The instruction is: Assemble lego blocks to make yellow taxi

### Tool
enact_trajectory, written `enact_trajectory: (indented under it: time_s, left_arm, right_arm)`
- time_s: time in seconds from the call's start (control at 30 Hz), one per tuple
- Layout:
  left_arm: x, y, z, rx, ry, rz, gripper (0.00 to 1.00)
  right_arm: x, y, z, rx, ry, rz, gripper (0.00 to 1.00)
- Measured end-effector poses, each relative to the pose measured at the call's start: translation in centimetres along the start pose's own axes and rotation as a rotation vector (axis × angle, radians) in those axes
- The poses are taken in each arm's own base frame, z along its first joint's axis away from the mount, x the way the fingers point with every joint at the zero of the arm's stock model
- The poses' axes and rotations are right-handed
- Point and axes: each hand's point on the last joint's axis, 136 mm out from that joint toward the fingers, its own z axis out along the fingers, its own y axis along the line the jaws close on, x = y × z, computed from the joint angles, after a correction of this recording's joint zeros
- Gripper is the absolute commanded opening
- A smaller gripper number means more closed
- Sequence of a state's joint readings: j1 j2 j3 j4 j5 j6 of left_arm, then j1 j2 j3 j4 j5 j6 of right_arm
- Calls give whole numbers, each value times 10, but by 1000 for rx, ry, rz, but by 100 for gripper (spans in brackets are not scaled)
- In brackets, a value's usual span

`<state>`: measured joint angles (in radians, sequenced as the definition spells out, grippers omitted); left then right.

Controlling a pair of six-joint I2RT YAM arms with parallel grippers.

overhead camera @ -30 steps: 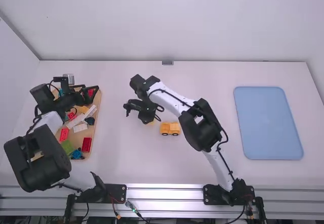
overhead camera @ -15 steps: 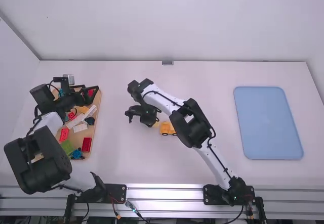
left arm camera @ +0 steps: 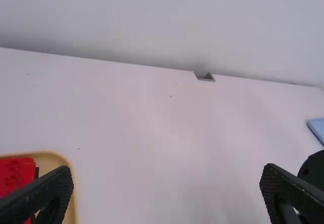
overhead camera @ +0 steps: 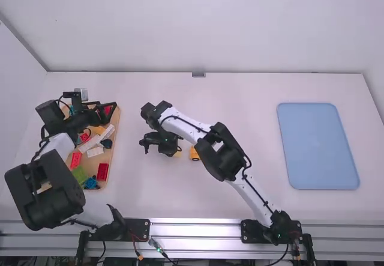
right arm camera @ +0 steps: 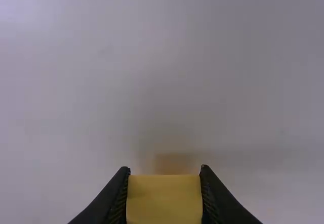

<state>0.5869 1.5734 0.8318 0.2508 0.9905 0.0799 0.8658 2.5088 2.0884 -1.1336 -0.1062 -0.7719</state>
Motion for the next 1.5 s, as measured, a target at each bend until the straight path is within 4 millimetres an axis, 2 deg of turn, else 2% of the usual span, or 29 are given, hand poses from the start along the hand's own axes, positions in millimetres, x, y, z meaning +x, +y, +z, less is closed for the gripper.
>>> enact_trajectory:
  time_s: [0.1,0.13,0.17,0.2,0.23,0.4,0.53,0.77,0.8,0.9,0.93,1.03,1.07,1.13,1.17,1.2,1.3,1.4,1.5]
  left_arm:
    - [0,0,0,0,0,-1,99]
    - [0,0,0,0,0,0,99]
    - [0,0,0,0,0,-1,99]
    - [0,0,0,0,0,0,99]
    - [0,0,0,0,0,-1,99]
    - [1,0,0,0,5,-8,99]
    - [6,-1,0,2,20,-32,99]
    - [12,-4,0,16,37,-31,99]
    - [12,-4,0,18,38,-30,99]
    - [23,-25,6,110,73,46,99]
    - [24,-28,7,120,75,54,99]
    - [38,-64,20,253,111,184,99]
    - [39,-70,23,273,115,204,99]
    - [50,-97,36,353,142,294,99]
    - [53,-101,38,364,149,311,99]
    - [61,-117,46,404,171,368,99]
    - [84,-148,56,483,229,483,99]
    - [112,-188,64,603,276,652,99]
    - [128,-211,66,681,289,760,99]
  right_arm:
    - [1,-1,0,1,0,7,38]
    - [1,-1,0,1,0,8,48]
    - [1,-1,0,1,0,10,70]
    - [1,-1,0,2,1,11,87]
    - [0,-2,0,4,-2,8,99]
    - [-2,-4,-1,14,-13,-9,99]
    - [-3,-10,-15,24,-26,-5,99]
    - [-12,-27,-84,44,-156,-3,98]
    - [-12,-28,-88,48,-167,-1,98]
    - [-7,-45,-121,93,-260,44,99]
    - [-6,-47,-125,100,-271,55,99]
    - [13,-77,-160,181,-362,165,99]
    - [15,-80,-163,187,-369,173,99]
    - [32,-96,-176,233,-413,250,99]
    - [37,-100,-177,246,-420,270,99]
    - [49,-105,-178,265,-427,310,98]
    - [67,-112,-175,315,-447,372,98]
    - [87,-94,-161,344,-474,400,99]
    - [99,-73,-157,349,-519,387,99]
